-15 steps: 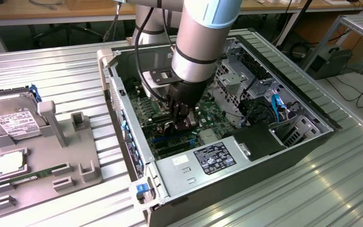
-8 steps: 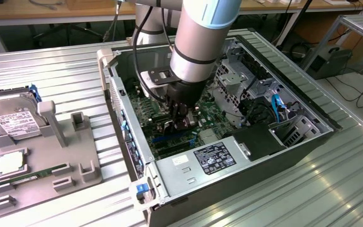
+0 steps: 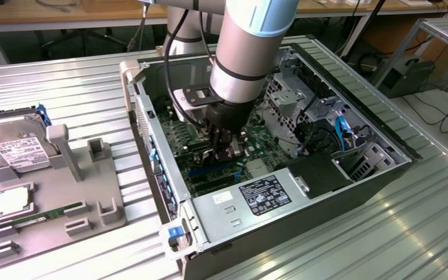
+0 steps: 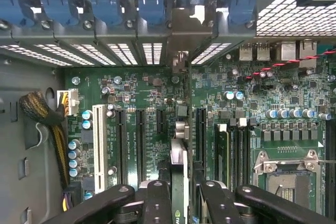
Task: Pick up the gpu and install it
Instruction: 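Insert the gpu into the slot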
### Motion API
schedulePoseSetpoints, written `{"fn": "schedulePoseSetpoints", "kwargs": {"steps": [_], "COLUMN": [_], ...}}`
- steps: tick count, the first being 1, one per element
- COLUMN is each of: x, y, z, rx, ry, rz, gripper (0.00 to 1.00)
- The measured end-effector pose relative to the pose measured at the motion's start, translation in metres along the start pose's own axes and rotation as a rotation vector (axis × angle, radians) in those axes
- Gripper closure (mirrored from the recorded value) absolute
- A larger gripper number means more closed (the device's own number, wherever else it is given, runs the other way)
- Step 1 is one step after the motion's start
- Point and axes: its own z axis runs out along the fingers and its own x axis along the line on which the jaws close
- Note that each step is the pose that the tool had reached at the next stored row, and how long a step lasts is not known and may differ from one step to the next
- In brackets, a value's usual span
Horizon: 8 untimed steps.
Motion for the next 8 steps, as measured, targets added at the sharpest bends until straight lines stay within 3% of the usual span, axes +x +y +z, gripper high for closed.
{"fn": "schedulePoseSetpoints", "kwargs": {"steps": [8], "x": [0.0], "y": [0.0], "z": [-0.0005], "rx": [-0.0017], "ry": [0.003], "rz": [0.0], "gripper": [0.74]}}
